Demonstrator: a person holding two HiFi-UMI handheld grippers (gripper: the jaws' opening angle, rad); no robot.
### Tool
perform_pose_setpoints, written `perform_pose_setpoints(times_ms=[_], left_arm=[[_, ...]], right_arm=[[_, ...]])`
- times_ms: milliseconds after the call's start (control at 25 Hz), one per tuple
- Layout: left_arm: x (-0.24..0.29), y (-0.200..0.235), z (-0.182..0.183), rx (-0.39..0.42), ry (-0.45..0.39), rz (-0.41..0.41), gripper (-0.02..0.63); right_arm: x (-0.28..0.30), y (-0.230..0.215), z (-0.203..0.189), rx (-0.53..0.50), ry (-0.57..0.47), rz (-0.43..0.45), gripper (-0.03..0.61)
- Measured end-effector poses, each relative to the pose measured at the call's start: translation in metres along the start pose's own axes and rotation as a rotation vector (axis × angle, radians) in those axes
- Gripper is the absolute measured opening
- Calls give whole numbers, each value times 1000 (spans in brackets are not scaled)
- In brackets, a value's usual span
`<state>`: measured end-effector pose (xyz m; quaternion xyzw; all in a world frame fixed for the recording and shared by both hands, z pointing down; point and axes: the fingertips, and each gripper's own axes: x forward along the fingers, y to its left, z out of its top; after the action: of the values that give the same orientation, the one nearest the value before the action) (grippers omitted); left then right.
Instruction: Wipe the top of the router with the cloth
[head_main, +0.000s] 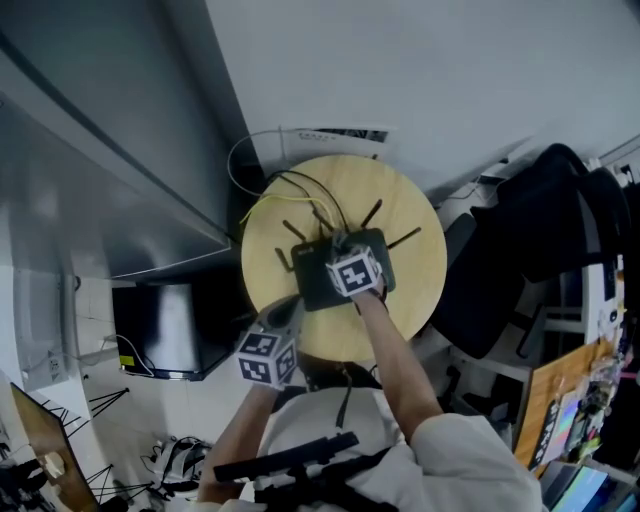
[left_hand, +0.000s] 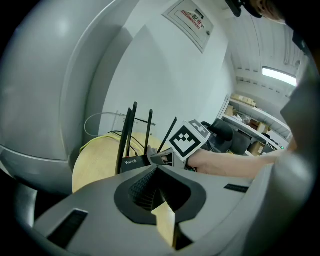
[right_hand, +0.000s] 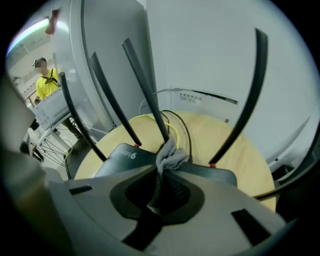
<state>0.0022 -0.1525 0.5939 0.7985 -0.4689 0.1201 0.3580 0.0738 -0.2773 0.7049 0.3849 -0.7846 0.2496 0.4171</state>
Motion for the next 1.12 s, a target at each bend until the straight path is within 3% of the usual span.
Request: perform_pose_setpoints(times_ms=[760,920,1120], left_arm=[[-32,27,-9,-66,-30,65,-11],[-33,28,-10,-71,-30,67,-11],[-28,22,-12,-59,-20,47,-11]], right_arm=[[16,109,13,-146,29,298,34],[15,112,11,-170,32,289,34],[13,88,4,-181,43,205,34]])
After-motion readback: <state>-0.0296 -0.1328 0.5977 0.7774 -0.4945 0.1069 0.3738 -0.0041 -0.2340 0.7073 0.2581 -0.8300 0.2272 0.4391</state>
